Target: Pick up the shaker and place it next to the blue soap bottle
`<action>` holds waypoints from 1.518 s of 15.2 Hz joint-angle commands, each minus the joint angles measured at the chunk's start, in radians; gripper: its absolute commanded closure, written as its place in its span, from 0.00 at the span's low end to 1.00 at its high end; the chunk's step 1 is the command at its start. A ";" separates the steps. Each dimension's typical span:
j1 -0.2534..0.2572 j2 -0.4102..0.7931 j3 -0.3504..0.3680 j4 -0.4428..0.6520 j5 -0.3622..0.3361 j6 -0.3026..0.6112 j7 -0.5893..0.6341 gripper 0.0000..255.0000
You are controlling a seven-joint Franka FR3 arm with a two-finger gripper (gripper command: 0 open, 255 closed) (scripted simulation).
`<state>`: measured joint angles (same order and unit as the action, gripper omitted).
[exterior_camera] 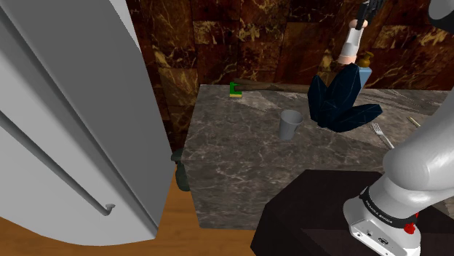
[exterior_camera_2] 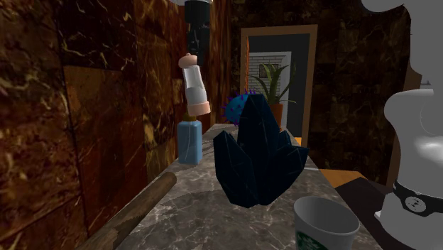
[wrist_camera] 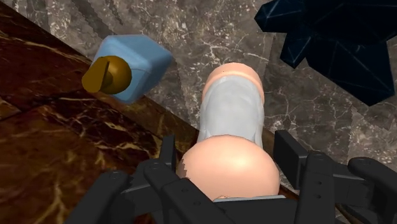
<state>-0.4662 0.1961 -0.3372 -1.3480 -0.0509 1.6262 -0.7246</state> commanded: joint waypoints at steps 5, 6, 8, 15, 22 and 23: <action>0.005 -0.024 0.001 -0.113 -0.009 0.090 0.010 1.00; 0.006 -0.027 0.001 -0.131 -0.010 0.105 0.012 1.00; 0.008 -0.032 0.002 -0.164 -0.013 0.133 0.016 1.00; 0.011 -0.041 0.003 -0.269 -0.018 0.229 0.027 1.00; 0.011 -0.038 0.004 -0.359 -0.019 0.322 0.035 1.00; 0.011 -0.036 0.004 -0.370 -0.019 0.335 0.036 1.00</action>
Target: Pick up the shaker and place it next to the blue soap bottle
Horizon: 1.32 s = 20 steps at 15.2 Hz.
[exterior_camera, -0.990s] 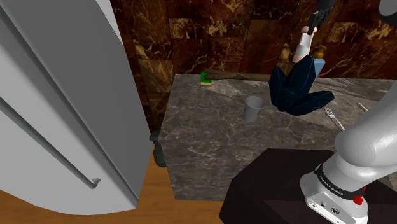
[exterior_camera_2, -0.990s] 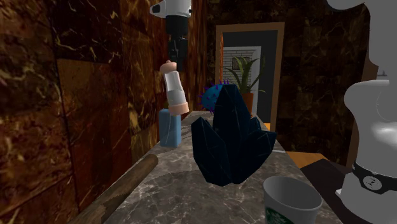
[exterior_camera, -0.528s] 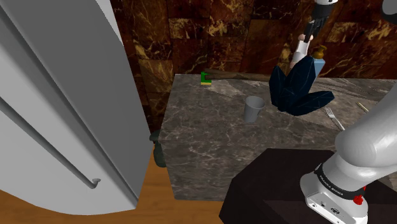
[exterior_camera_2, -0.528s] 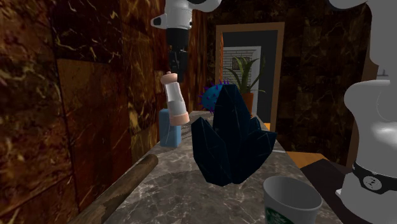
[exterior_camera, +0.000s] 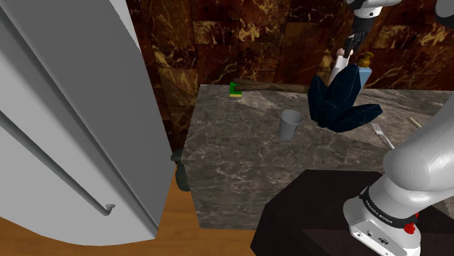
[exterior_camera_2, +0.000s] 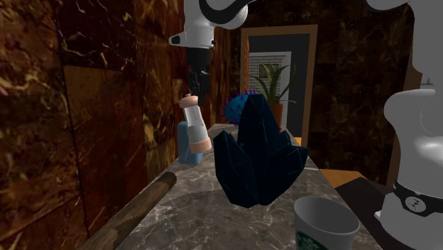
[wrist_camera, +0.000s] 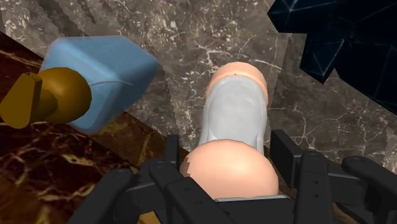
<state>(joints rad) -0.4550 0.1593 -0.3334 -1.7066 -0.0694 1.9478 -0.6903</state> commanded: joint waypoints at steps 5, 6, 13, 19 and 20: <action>0.000 0.011 0.001 -0.066 0.002 0.077 0.006 1.00; -0.001 0.014 0.001 -0.076 0.002 0.090 0.006 1.00; -0.003 0.039 0.002 -0.139 0.008 0.177 0.010 1.00; -0.005 0.062 0.004 -0.176 0.014 0.236 0.011 1.00; -0.005 0.062 0.004 -0.176 0.014 0.236 0.010 1.00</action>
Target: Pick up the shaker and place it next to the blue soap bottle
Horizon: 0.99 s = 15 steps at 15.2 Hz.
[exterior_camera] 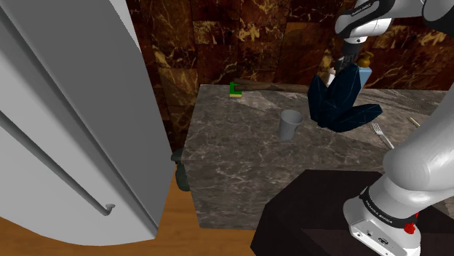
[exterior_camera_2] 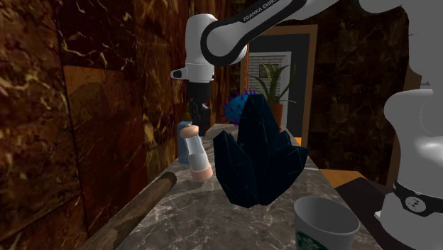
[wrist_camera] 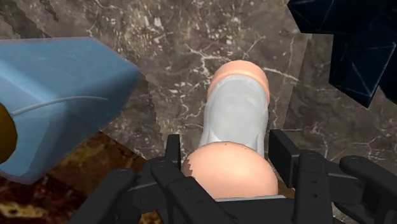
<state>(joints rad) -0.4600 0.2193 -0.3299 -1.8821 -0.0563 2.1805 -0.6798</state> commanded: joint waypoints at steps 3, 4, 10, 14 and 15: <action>0.000 0.002 0.000 -0.001 0.001 0.003 0.000 1.00; 0.000 0.002 0.000 -0.001 0.001 0.003 0.000 1.00; 0.000 0.002 0.000 -0.001 0.001 0.003 0.000 0.00; 0.007 -0.029 0.000 0.028 -0.009 -0.056 0.007 0.00; 0.010 -0.043 0.000 0.044 -0.013 -0.085 0.009 0.00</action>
